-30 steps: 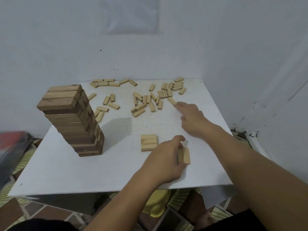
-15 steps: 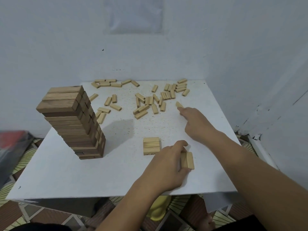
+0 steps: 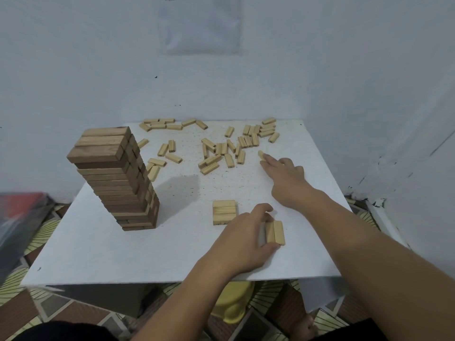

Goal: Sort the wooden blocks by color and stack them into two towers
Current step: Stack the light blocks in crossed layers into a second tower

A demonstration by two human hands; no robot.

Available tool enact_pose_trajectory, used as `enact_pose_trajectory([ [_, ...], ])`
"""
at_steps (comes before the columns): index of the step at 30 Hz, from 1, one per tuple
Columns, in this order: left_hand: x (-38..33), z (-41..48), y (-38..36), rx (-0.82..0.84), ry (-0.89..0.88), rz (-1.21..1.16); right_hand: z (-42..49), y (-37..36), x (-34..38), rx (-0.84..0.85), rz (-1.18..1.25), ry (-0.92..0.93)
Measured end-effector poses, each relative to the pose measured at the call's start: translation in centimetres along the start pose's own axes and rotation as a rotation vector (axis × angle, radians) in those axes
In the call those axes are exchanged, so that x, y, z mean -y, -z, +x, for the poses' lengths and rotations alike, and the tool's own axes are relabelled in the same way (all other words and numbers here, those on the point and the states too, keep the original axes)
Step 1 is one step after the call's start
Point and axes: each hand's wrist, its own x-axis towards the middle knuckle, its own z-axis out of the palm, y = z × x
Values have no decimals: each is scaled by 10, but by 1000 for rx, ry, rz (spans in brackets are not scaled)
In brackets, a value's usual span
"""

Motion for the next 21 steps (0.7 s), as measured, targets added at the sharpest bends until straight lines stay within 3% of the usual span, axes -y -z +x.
enact_pose_trajectory([
  [9,2,1,-1,-12,2,-10,-2,4,-1,-126,205,-115],
  [15,3,0,-2,-21,-5,-7,-1,7,-10,-143,154,-170],
  [21,4,0,-3,-28,3,-22,-7,2,-6,-80,4,-60],
])
